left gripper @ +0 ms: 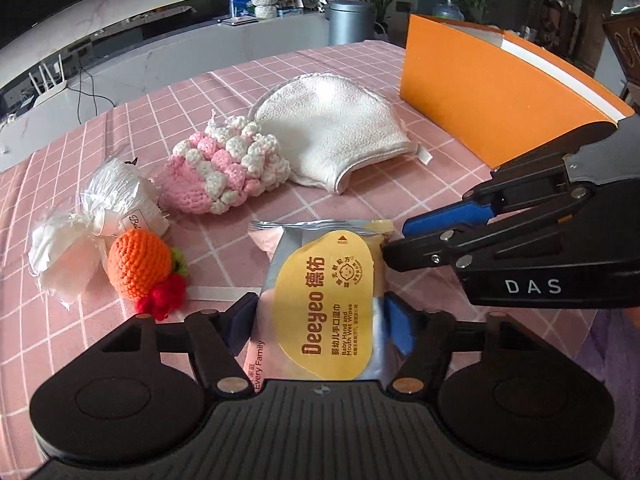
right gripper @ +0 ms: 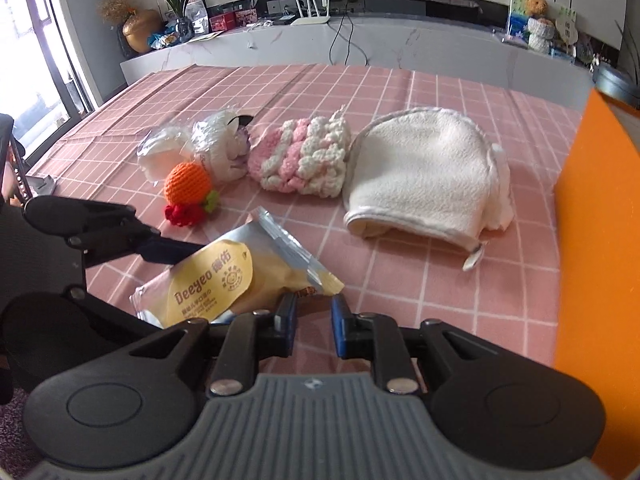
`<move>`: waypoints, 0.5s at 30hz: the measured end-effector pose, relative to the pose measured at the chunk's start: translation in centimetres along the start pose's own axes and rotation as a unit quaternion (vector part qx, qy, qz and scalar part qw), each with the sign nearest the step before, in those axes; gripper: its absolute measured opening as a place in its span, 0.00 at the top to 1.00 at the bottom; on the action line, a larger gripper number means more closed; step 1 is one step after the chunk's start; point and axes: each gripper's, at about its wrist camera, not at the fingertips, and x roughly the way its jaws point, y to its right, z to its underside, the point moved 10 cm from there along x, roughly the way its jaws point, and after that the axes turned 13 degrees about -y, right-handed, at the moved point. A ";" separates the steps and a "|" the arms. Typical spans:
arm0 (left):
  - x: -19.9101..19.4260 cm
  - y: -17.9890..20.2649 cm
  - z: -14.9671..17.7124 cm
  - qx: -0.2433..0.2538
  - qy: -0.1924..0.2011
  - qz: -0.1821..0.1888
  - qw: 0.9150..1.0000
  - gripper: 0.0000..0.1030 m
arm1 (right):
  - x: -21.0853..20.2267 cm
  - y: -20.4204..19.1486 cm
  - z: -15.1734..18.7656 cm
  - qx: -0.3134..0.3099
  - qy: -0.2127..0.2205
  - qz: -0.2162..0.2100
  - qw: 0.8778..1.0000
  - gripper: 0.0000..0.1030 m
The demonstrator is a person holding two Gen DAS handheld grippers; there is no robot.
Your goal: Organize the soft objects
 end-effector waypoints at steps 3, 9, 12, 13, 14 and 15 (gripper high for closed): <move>-0.2 -0.7 -0.5 -0.041 0.012 0.000 0.999 0.38 | -1.0 1.1 -0.9 0.000 0.028 0.032 0.999 0.65; -0.9 -3.0 -1.8 -0.120 0.042 -0.028 0.991 0.39 | -1.6 4.1 -3.9 0.026 0.079 0.101 0.991 0.21; -0.9 -4.0 -2.5 -0.148 0.048 -0.047 0.987 0.39 | -0.6 5.1 -5.4 0.046 0.081 0.113 0.989 0.15; -0.8 -4.4 -2.6 -0.157 0.049 -0.050 0.985 0.39 | 0.0 5.3 -5.8 0.049 0.079 0.118 0.989 0.12; -0.8 -4.7 -2.7 -0.167 0.049 -0.051 0.983 0.39 | 0.5 5.5 -6.1 0.051 0.076 0.125 0.988 0.12; -0.8 -4.9 -2.7 -0.175 0.050 -0.048 0.982 0.39 | 1.1 5.7 -6.3 0.053 0.070 0.129 0.988 0.12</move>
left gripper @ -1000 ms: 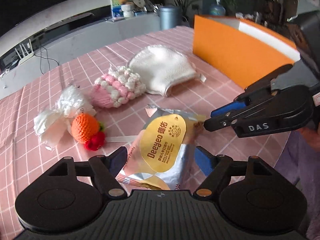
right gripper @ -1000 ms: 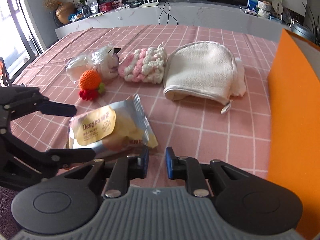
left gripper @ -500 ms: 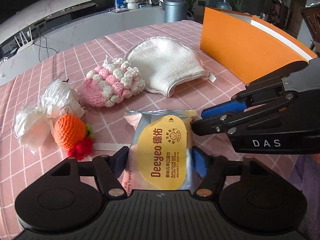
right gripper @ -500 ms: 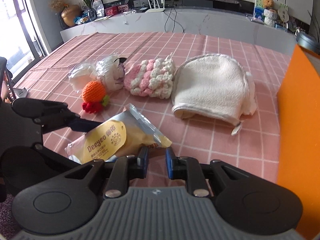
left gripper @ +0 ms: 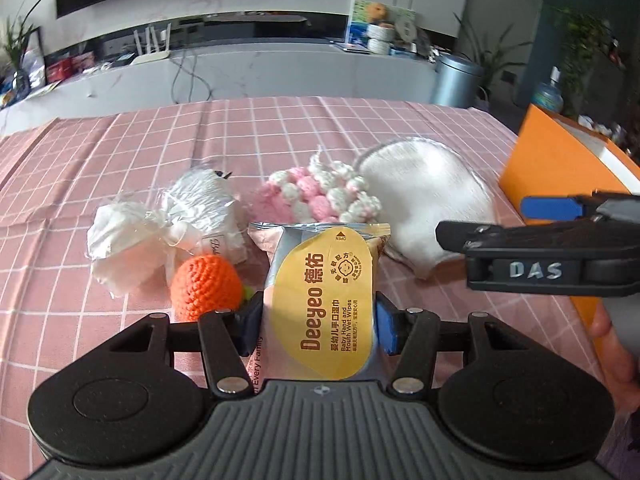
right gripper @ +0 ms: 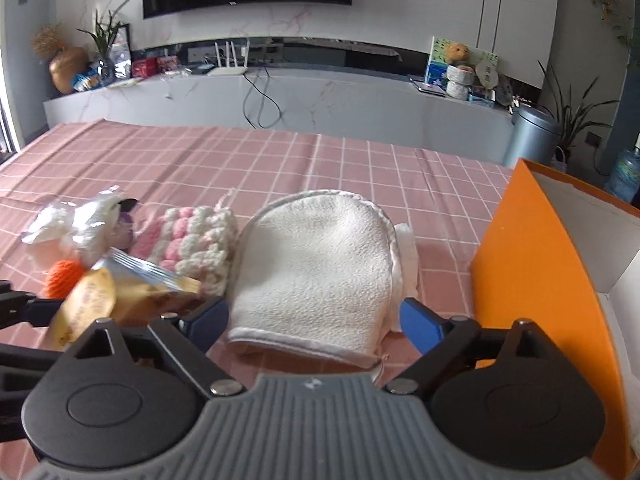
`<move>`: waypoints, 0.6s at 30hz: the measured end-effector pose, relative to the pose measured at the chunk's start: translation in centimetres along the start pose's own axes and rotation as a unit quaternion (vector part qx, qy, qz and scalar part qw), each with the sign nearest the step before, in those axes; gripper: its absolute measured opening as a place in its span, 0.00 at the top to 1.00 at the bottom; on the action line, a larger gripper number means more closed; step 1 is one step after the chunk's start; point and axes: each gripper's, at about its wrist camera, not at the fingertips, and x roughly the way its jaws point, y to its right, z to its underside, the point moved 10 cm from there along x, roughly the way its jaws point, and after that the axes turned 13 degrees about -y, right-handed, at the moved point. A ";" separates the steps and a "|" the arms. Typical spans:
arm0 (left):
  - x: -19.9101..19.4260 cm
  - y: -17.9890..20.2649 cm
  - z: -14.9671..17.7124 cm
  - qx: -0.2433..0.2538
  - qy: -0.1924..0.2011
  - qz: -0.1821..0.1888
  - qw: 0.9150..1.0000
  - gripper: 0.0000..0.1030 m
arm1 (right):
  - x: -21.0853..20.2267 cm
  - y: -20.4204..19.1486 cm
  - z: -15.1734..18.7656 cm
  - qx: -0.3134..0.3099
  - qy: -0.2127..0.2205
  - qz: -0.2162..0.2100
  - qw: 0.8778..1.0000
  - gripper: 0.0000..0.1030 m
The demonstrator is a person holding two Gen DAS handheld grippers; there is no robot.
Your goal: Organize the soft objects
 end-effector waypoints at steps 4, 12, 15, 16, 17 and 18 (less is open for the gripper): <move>0.0 -0.3 0.0 -0.010 -0.001 -0.003 1.000 0.39 | 1.9 -0.4 0.5 -0.006 -0.017 0.001 1.000 0.17; 0.0 0.2 0.4 -0.016 -0.004 0.005 1.000 0.39 | 1.9 -1.3 1.1 -0.056 -0.014 0.020 0.998 0.99; -0.2 0.4 0.5 -0.018 -0.003 0.007 1.000 0.39 | 2.5 -0.8 1.8 -0.036 -0.037 -0.006 0.999 1.00; -0.4 0.6 0.6 -0.019 -0.002 0.008 1.000 0.39 | 2.3 -0.7 1.8 -0.032 -0.039 -0.009 0.999 1.00; -0.6 0.7 0.6 -0.020 -0.001 0.008 1.000 0.39 | 1.9 -0.6 1.8 -0.029 -0.038 -0.015 0.999 1.00; -0.8 0.8 0.7 -0.021 0.000 0.009 1.000 0.39 | 1.4 -0.5 1.8 -0.027 -0.032 -0.016 0.999 1.00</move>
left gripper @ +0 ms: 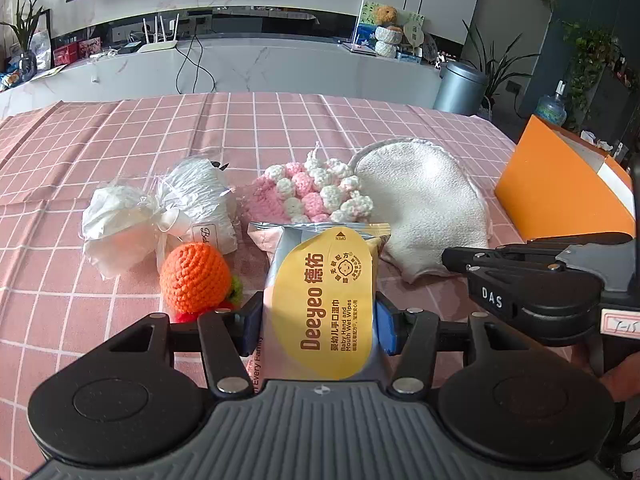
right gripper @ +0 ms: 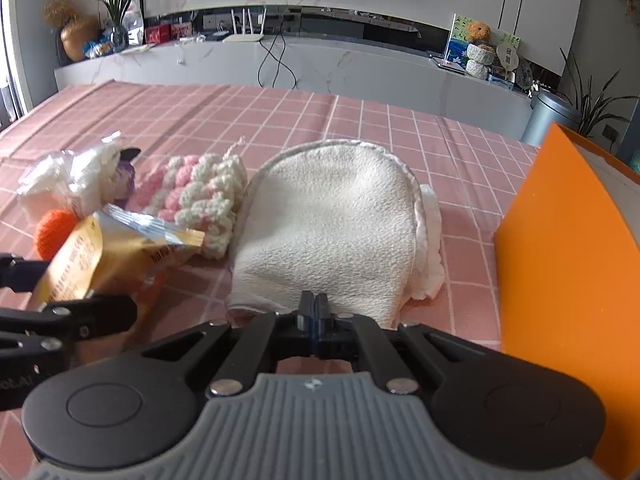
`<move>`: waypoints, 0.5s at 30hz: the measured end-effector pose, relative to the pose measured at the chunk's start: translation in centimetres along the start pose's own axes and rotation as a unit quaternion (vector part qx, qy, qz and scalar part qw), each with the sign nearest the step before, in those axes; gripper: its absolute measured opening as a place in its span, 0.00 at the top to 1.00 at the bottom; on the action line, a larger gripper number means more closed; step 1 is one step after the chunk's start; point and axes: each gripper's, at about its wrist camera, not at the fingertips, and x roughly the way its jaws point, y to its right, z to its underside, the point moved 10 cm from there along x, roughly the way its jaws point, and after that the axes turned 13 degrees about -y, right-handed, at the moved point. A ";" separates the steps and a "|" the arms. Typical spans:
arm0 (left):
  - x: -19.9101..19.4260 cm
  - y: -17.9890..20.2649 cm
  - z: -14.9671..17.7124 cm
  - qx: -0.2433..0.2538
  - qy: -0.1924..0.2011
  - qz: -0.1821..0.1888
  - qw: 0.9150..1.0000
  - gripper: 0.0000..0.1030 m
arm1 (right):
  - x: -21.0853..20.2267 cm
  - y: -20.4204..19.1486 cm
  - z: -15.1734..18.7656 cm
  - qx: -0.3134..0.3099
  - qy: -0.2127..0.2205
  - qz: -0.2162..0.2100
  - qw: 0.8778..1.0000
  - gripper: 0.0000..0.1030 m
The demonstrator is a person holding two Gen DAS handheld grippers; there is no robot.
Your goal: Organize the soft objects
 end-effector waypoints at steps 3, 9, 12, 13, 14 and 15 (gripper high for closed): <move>-0.6 0.2 0.3 -0.007 0.001 0.003 1.000 0.39 | -2.0 -0.3 0.4 -0.008 0.015 -0.004 1.000 1.00; -1.7 0.7 1.3 -0.016 -0.001 -0.001 1.000 0.39 | -6.0 -1.1 3.5 -0.013 0.012 -0.042 0.999 1.00; -2.0 1.0 2.1 -0.019 -0.004 -0.002 1.000 0.39 | -7.5 -1.6 5.5 -0.026 0.007 -0.052 0.998 1.00; -2.1 1.0 2.3 -0.022 -0.005 -0.002 1.000 0.39 | -7.8 -1.7 5.9 -0.027 0.008 -0.051 0.998 1.00; -2.0 0.9 2.5 -0.026 -0.006 -0.002 1.000 0.39 | -7.9 -1.5 6.0 -0.024 0.012 -0.046 0.999 1.00; -2.0 0.9 2.6 -0.031 -0.008 -0.003 0.999 0.39 | -7.8 -1.3 5.9 -0.022 0.015 -0.042 0.999 1.00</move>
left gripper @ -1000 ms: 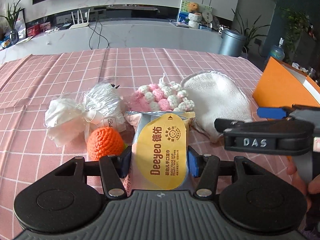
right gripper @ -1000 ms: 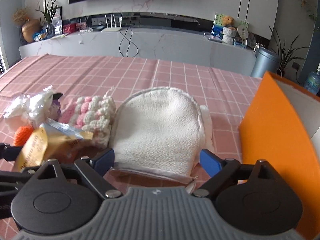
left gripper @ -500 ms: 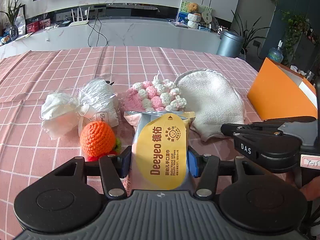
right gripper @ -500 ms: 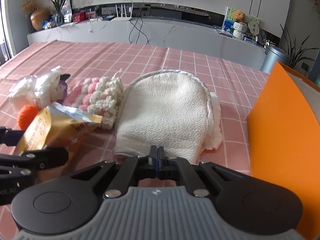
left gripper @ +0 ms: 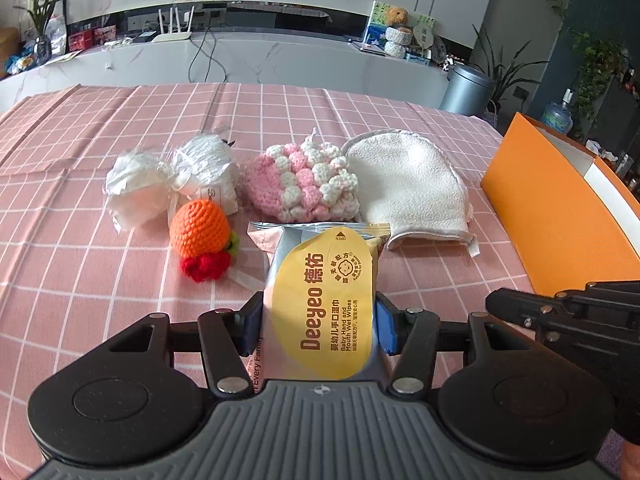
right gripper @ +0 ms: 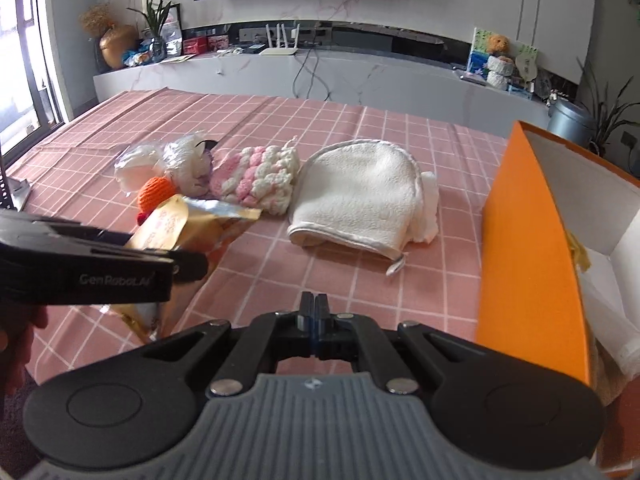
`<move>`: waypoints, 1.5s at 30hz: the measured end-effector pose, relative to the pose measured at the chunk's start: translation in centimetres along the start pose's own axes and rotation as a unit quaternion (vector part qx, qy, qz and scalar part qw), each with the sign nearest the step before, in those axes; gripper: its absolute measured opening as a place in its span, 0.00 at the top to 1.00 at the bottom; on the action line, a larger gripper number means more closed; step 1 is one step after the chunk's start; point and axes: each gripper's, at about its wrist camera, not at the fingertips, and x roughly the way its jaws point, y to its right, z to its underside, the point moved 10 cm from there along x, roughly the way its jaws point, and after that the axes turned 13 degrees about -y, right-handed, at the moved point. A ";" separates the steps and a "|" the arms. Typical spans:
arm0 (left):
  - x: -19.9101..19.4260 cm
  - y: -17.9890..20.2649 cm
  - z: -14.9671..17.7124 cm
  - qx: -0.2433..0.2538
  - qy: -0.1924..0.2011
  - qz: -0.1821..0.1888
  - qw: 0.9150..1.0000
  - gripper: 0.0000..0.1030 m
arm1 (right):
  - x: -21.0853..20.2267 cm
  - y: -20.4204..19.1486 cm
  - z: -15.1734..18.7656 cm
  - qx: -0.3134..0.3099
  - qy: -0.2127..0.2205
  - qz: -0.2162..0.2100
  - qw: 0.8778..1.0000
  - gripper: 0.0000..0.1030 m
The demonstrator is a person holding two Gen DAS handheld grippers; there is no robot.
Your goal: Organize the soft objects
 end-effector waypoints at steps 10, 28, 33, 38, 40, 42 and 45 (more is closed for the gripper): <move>0.1 -0.2 -1.6 -0.006 0.016 -0.002 1.000 0.39 | 2.2 2.0 -4.5 0.017 0.044 0.035 0.998 0.30; 2.5 -1.3 -2.4 -0.017 0.000 0.003 1.000 0.39 | 8.7 0.8 -6.3 0.012 0.037 0.060 0.997 0.49; 2.3 -0.9 -2.0 -0.016 -0.003 0.005 1.000 0.39 | 8.5 0.7 -5.9 0.026 0.032 0.016 0.999 0.81; 1.6 -0.4 -1.5 -0.015 0.000 0.004 1.000 0.39 | 6.7 1.0 -5.9 0.020 0.052 0.022 0.998 0.95; 1.1 -0.3 -1.3 -0.017 0.002 0.004 1.000 0.39 | 5.1 1.0 -6.0 0.015 0.068 0.028 0.997 0.95; 0.6 -0.2 -1.3 -0.018 0.006 0.005 1.000 0.39 | 3.4 1.1 -6.0 0.012 0.081 0.029 0.996 0.95; -0.2 0.2 -1.2 -0.016 0.013 0.006 1.000 0.39 | 1.3 1.3 -5.3 0.016 0.079 0.019 0.997 0.95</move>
